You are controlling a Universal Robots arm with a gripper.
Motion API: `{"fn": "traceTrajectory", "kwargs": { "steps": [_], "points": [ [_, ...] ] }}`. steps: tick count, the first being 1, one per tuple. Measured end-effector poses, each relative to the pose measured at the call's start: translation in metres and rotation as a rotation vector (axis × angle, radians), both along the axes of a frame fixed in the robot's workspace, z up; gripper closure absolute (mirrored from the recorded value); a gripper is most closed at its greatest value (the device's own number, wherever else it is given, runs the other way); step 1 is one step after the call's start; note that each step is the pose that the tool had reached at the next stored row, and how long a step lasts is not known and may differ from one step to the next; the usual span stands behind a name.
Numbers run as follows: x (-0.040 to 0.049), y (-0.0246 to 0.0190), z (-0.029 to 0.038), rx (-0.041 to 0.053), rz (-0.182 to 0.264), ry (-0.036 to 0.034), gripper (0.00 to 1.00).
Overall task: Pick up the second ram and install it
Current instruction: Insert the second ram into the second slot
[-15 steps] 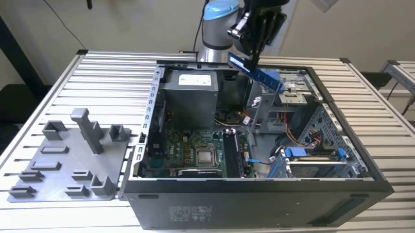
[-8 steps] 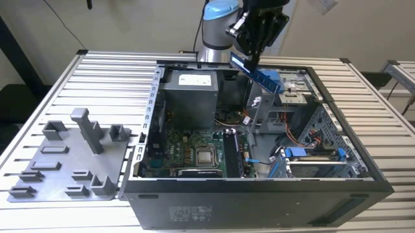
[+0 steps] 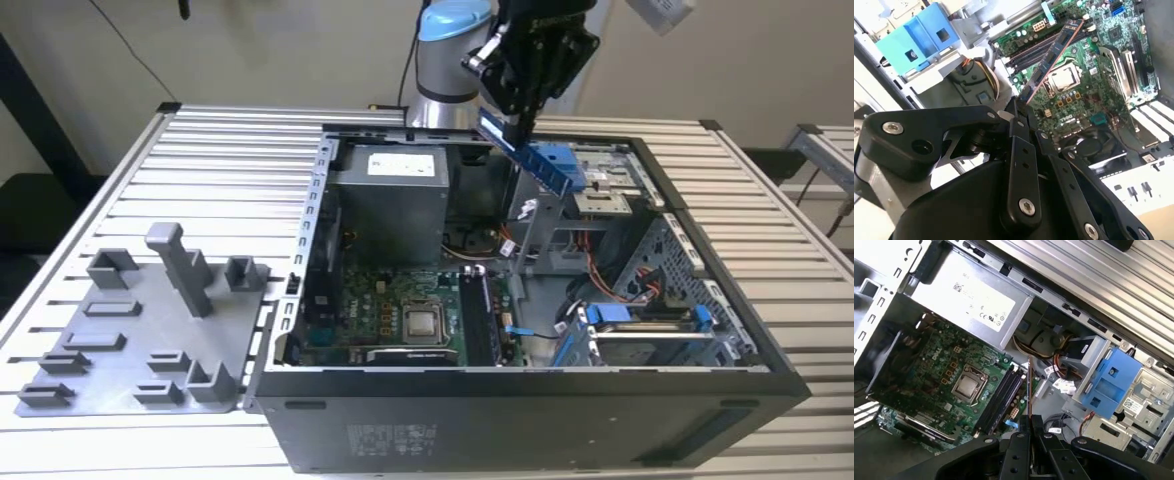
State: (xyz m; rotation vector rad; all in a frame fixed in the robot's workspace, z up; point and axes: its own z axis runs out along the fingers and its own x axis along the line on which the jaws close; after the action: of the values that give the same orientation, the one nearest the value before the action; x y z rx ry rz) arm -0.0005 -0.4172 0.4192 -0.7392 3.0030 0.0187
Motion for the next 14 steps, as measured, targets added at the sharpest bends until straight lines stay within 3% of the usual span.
{"fn": "traceTrajectory", "kwargs": {
  "steps": [4,14],
  "points": [
    [0.0001,-0.0003,-0.0013,0.0,-0.045,0.0001,0.87],
    [0.0013,-0.0025,-0.0049,0.0,-0.106,0.0001,0.87]
  ]
}}
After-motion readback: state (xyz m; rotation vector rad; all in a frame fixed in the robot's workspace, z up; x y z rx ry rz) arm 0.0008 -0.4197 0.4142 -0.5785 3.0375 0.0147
